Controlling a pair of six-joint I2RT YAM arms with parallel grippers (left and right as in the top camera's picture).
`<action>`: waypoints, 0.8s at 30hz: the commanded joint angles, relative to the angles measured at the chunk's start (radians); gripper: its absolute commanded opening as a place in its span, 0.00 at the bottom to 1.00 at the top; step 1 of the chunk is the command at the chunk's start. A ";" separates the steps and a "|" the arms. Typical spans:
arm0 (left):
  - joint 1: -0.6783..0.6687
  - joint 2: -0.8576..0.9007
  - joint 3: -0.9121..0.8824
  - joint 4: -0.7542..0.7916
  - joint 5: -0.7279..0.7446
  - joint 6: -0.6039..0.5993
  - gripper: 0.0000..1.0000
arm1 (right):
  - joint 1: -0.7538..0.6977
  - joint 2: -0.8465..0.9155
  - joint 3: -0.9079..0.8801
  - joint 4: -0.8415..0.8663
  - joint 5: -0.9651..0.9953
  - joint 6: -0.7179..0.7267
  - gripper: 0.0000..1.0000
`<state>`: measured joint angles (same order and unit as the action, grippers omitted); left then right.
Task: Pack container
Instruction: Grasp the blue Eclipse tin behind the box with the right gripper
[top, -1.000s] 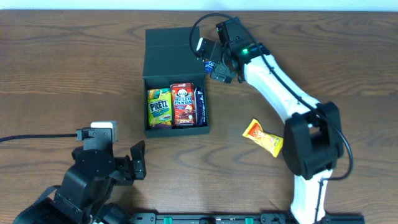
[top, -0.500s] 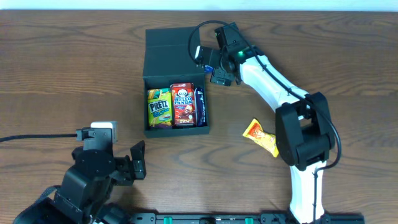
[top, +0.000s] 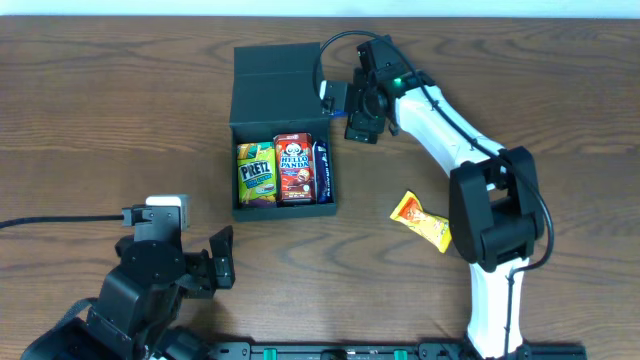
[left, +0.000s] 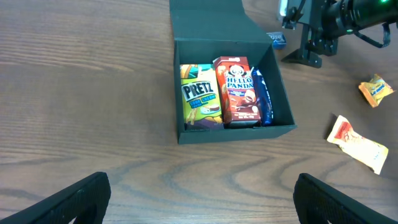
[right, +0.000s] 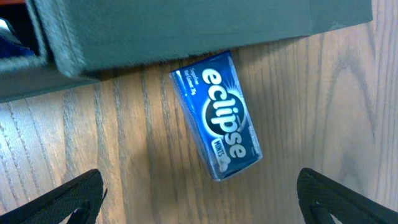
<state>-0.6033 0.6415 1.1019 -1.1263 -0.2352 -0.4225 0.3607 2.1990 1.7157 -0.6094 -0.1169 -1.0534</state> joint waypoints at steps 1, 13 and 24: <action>0.001 -0.002 0.006 -0.004 0.000 -0.011 0.95 | -0.022 0.014 0.068 -0.010 -0.056 -0.030 0.99; 0.001 -0.002 0.006 -0.004 0.000 -0.011 0.95 | -0.038 0.150 0.270 -0.138 -0.121 -0.040 0.99; 0.001 -0.002 0.006 -0.004 0.000 -0.011 0.95 | -0.041 0.211 0.312 -0.232 -0.156 -0.063 0.99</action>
<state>-0.6033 0.6415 1.1019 -1.1263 -0.2356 -0.4225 0.3290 2.3756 1.9884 -0.8314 -0.2337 -1.1015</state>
